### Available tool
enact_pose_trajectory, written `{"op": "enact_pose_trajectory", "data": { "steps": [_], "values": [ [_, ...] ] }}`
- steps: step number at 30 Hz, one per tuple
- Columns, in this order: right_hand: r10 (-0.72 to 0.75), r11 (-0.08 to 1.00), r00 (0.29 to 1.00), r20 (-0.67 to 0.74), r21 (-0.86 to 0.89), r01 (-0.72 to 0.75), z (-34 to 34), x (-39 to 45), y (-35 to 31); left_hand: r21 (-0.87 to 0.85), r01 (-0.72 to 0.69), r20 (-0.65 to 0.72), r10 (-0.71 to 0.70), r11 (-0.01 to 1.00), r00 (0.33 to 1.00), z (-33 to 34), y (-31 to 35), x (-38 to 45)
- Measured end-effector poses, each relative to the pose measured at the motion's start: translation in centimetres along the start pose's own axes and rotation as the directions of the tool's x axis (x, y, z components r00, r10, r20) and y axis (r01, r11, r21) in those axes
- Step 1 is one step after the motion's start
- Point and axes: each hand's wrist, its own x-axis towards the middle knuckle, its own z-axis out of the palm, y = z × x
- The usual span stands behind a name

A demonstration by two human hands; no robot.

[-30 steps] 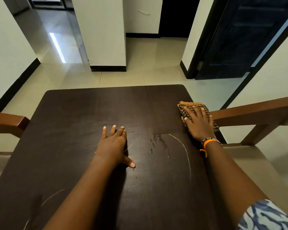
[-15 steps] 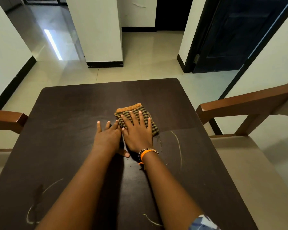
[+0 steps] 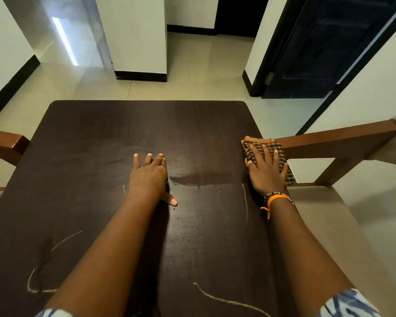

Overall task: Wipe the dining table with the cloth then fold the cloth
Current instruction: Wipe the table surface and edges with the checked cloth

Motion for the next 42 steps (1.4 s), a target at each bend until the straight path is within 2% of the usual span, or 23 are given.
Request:
{"op": "enact_pose_trajectory", "data": {
  "steps": [2, 4, 7, 9, 13, 19, 21, 24, 27, 32, 34, 36, 39, 42],
  "values": [
    [-0.033, 0.999, 0.999, -0.03, -0.005, 0.033, 0.7, -1.5, -2.2, 0.002, -0.001, -0.004, 0.001, 1.0, 1.0, 0.0, 0.1, 0.0],
    [-0.156, 0.988, 0.987, -0.027, 0.008, 0.156, 1.9, -3.8, -5.9, -0.004, 0.003, -0.005, -0.003, 1.0, 1.0, 0.0, 0.1, 0.0],
    [-0.357, 0.934, 0.934, 0.016, 0.044, 0.356, 3.7, -7.5, -12.0, -0.033, 0.013, -0.048, -0.015, 0.999, 0.999, 0.2, 0.2, -0.1],
    [-0.406, 0.913, 0.913, 0.044, 0.051, 0.404, 4.2, -8.7, -13.6, -0.044, 0.008, -0.087, -0.012, 0.999, 0.996, 0.2, 0.2, -0.2],
    [-0.398, 0.917, 0.917, -0.039, 0.012, 0.399, 3.4, -7.3, -9.9, 0.02, 0.03, -0.029, -0.029, 0.999, 0.999, -0.3, 0.6, -0.1],
    [-0.136, 0.989, 0.982, -0.131, -0.072, 0.128, 0.1, -3.2, 1.7, -0.032, 0.036, -0.016, -0.036, 0.999, 0.999, -0.1, 0.3, -0.1],
    [-0.044, 0.998, 0.99, -0.132, -0.054, 0.037, -0.3, -2.4, 3.1, -0.04, 0.041, -0.013, -0.041, 0.998, 0.999, -0.2, 0.5, 0.0],
    [-0.001, 0.998, 0.985, -0.17, -0.063, -0.01, 0.5, -2.6, 1.9, -0.025, 0.044, -0.015, -0.045, 0.999, 0.999, -0.3, 0.7, 0.1],
    [-0.059, 0.996, 0.979, -0.193, -0.075, 0.045, 1.3, -4.0, -1.0, -0.054, 0.048, -0.01, -0.049, 0.997, 0.999, -0.3, 0.6, 0.1],
    [-0.372, 0.927, 0.924, -0.089, 0.014, 0.375, 4.2, -8.5, -10.3, -0.026, 0.075, -0.046, -0.076, 0.997, 0.996, -0.2, 0.8, -0.4],
    [-0.437, 0.898, 0.899, -0.031, 0.046, 0.438, 4.7, -9.4, -12.1, -0.022, 0.083, -0.077, -0.084, 0.996, 0.993, 0.1, 0.8, -0.7],
    [-0.455, 0.888, 0.891, -0.018, 0.066, 0.455, 4.7, -9.2, -11.8, -0.04, 0.098, -0.101, -0.101, 0.994, 0.99, 0.6, 0.3, -1.1],
    [-0.467, 0.883, 0.882, -0.068, 0.024, 0.469, 4.0, -8.2, -9.8, -0.095, 0.112, -0.163, -0.126, 0.989, 0.979, 2.0, -0.3, -1.9],
    [-0.359, 0.933, 0.923, -0.138, -0.05, 0.355, 3.0, -6.1, -6.6, -0.172, 0.105, -0.23, -0.143, 0.98, 0.963, 3.3, -1.0, -3.4]
  ]
}}
